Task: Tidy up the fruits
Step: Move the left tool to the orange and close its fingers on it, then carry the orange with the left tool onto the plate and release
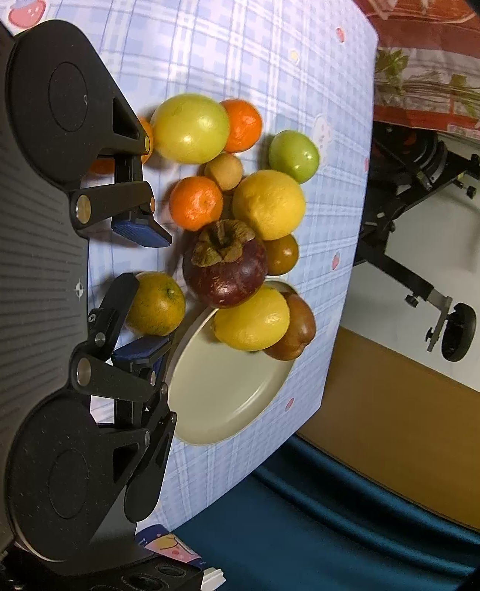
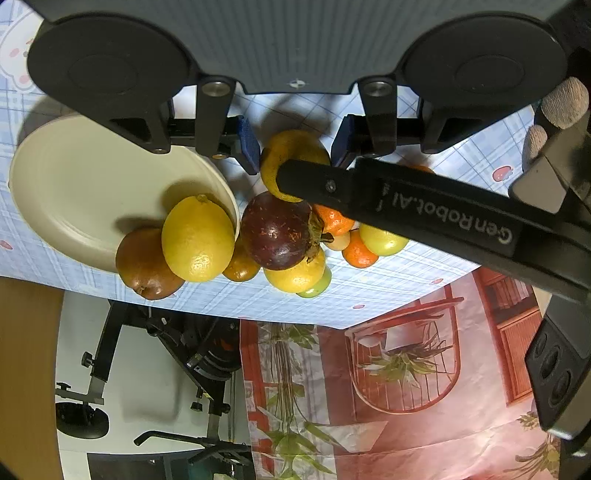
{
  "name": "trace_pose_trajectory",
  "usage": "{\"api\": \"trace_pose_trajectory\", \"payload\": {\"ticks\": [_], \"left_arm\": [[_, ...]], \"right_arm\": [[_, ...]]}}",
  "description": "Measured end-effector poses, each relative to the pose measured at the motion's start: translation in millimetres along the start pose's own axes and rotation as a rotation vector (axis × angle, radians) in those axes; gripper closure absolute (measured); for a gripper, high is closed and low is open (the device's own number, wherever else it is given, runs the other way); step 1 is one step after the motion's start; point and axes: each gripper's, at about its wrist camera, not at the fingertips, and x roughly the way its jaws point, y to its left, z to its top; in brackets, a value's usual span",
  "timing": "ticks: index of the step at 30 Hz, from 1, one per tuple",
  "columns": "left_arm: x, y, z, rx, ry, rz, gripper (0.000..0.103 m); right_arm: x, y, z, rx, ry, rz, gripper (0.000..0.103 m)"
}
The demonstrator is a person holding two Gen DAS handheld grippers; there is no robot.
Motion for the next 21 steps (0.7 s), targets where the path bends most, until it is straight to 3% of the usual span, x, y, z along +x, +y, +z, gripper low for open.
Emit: {"api": "trace_pose_trajectory", "payload": {"ticks": [4,6,13,21], "left_arm": [[5,0,-1,-0.009,0.007,-0.019,0.051],[5,-1,-1,-0.003,0.002,-0.035,0.061],[0,-6,-1,0.023,-0.011,-0.033,0.061],[-2,-37,18,0.180,-0.094,-0.052,0.061]], "right_arm": [[2,0,1,0.004,0.010,0.001,0.058],[2,-1,1,0.007,0.010,0.003,0.058],[2,1,1,0.000,0.005,-0.001,0.058],[-19,-6,8,0.035,-0.114,-0.060,0.058]]}}
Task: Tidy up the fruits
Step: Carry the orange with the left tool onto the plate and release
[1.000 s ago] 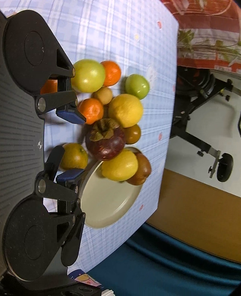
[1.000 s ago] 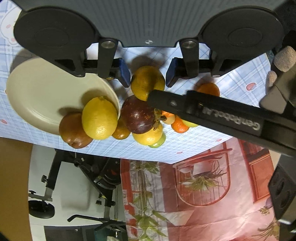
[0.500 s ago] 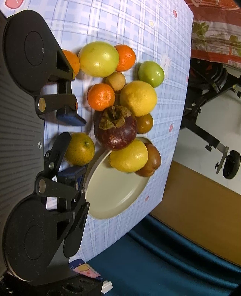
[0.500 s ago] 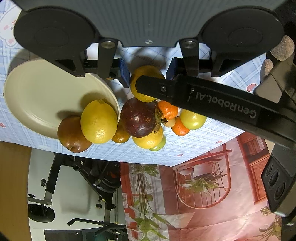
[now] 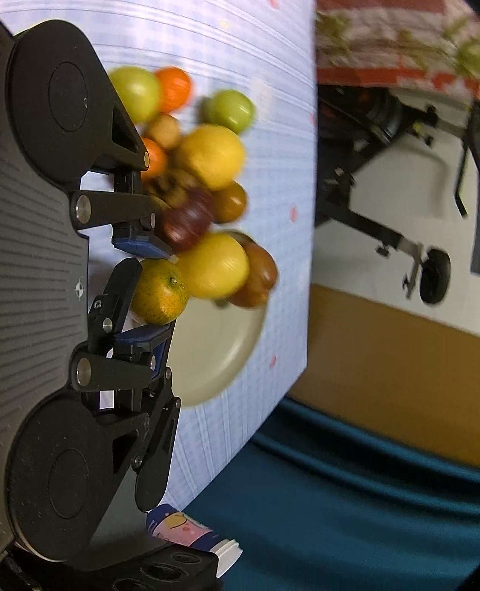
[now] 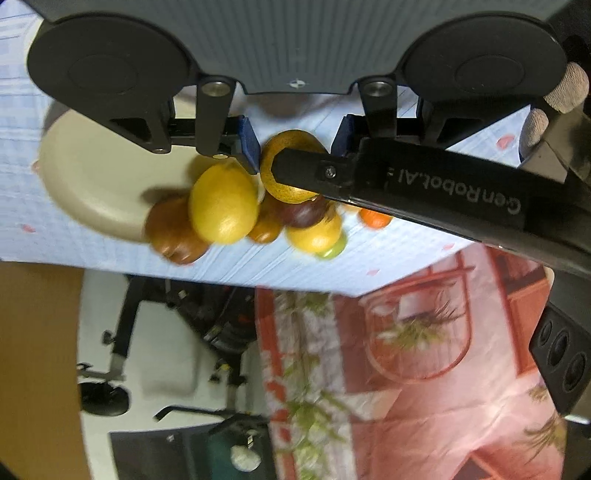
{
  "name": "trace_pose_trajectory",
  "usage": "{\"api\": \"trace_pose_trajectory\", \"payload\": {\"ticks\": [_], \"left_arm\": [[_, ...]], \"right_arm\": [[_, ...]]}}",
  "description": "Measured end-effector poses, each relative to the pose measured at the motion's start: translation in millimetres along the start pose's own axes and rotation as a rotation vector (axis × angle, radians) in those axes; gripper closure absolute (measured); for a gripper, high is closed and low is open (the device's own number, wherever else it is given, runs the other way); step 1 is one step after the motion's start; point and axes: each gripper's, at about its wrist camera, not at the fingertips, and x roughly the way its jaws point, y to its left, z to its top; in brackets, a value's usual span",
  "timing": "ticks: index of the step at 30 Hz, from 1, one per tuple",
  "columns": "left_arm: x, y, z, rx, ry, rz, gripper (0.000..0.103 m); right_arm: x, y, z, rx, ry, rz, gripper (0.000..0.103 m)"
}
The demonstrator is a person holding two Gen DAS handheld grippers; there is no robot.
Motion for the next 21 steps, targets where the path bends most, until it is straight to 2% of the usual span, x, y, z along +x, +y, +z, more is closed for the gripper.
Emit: {"api": "trace_pose_trajectory", "payload": {"ticks": [6,13,21], "left_arm": [[26,-11,15,0.026,0.013,-0.026,0.061],[50,-13,17,0.021,0.045,-0.025,0.060],[61,-14,17,0.023,0.068,-0.008,0.057]], "right_arm": [[-3,-22,7,0.087,-0.027,-0.060,0.058],[10,-37,9,0.110,0.001,-0.098,0.058],[15,-37,6,0.116,0.017,-0.112,0.058]]}}
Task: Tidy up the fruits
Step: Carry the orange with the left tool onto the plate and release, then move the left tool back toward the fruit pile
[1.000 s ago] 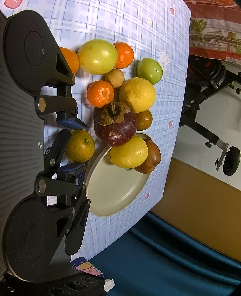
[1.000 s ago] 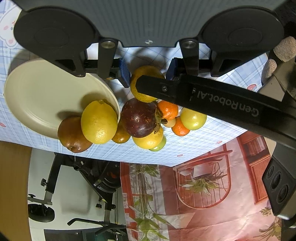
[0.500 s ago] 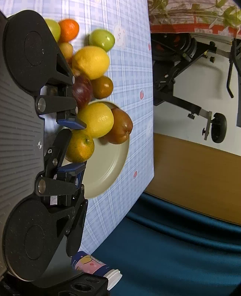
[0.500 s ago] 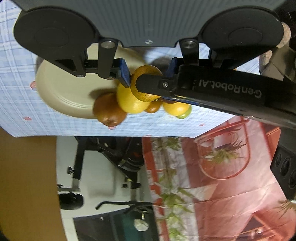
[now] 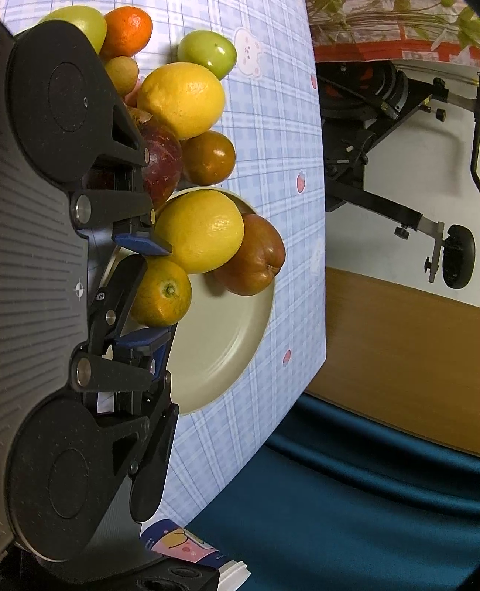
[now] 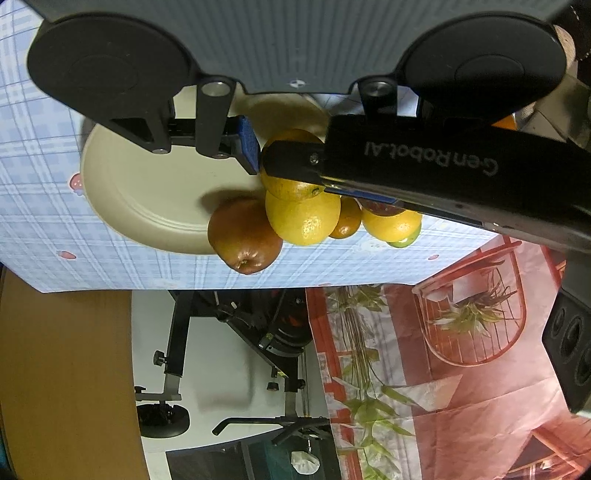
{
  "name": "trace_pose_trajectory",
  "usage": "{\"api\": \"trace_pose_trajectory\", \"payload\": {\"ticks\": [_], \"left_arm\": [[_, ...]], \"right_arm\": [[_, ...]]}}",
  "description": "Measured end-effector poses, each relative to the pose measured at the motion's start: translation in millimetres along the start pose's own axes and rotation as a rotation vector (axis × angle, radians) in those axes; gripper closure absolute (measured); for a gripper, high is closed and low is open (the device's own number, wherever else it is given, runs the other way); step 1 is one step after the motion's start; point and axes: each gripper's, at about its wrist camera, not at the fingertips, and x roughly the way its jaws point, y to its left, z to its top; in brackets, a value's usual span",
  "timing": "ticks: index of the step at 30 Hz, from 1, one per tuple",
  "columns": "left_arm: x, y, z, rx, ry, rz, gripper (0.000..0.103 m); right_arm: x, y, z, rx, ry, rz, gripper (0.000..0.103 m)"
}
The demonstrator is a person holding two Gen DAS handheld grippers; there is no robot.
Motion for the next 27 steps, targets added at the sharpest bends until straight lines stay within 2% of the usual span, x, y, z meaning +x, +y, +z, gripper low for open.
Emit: {"api": "trace_pose_trajectory", "payload": {"ticks": [15,18,20,23,27], "left_arm": [[5,-2,-1,-0.002,0.013,0.022,0.054],[-1,0,1,-0.013,-0.004,0.034,0.053],[-8,1,1,-0.019,-0.020,0.043,0.047],[-22,3,3,-0.022,-0.047,0.047,0.046],[-45,8,3,-0.034,-0.087,0.060,0.046]], "right_arm": [[8,0,0,0.011,0.044,-0.039,0.058],[7,1,1,0.004,0.036,-0.055,0.054],[3,1,0,0.007,0.021,-0.066,0.044],[-4,3,-1,-0.006,-0.020,-0.075,0.035],[-13,12,-3,-0.058,-0.063,-0.081,0.033]]}}
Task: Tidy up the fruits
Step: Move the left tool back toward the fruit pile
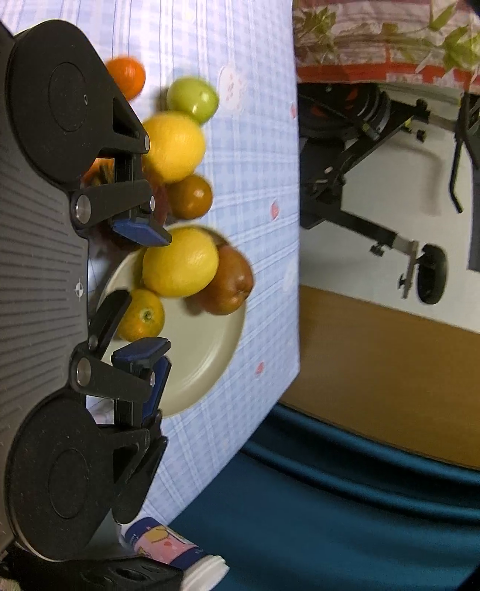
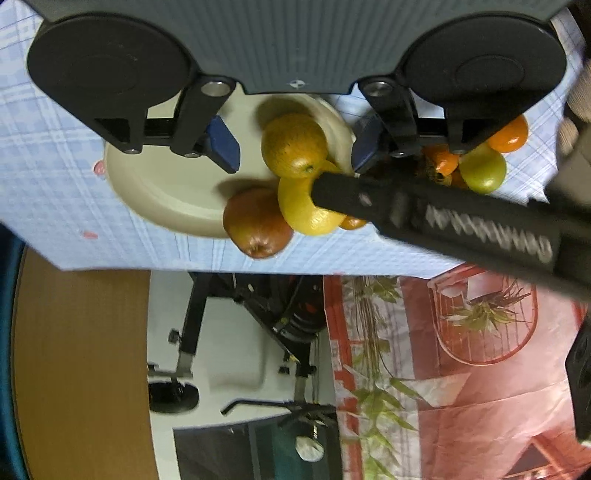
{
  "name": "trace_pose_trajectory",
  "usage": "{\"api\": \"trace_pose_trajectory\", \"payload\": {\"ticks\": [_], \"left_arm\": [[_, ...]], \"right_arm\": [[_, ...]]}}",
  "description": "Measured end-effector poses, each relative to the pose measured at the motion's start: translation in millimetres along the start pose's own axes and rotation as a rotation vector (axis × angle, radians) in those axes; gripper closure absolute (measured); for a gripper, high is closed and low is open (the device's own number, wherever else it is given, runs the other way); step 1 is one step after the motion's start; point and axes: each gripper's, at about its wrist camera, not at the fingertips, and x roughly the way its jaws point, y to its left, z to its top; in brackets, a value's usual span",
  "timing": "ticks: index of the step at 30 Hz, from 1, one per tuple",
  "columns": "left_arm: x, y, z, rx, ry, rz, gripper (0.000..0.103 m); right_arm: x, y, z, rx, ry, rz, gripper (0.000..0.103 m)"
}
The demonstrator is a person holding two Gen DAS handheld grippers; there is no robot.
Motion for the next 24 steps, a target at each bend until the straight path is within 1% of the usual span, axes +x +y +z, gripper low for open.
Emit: {"api": "trace_pose_trajectory", "payload": {"ticks": [3,6,9,11,14,17,20,24], "left_arm": [[-21,12,3,-0.045,-0.037,0.012,0.046],[-41,28,4,-0.091,-0.070,0.045,0.046],[-58,50,1,-0.130,-0.085,0.097,0.046],[-67,60,-3,-0.131,-0.086,0.115,0.046],[-74,71,-10,-0.132,-0.064,0.155,0.046],[-79,87,-18,-0.179,-0.033,0.171,0.046],[-79,98,-25,-0.224,-0.002,0.172,0.046],[-78,102,-34,-0.248,0.022,0.172,0.046]], "right_arm": [[-7,2,0,-0.005,-0.031,0.007,0.033],[-12,6,2,-0.010,-0.053,0.017,0.033],[-15,10,3,-0.015,-0.069,0.036,0.033],[-17,13,4,-0.021,-0.074,0.053,0.033],[-17,17,5,-0.027,-0.071,0.075,0.033],[-17,21,6,-0.030,-0.056,0.112,0.033],[-15,29,4,-0.037,-0.027,0.160,0.033],[-9,47,1,-0.095,0.016,0.220,0.034]]}}
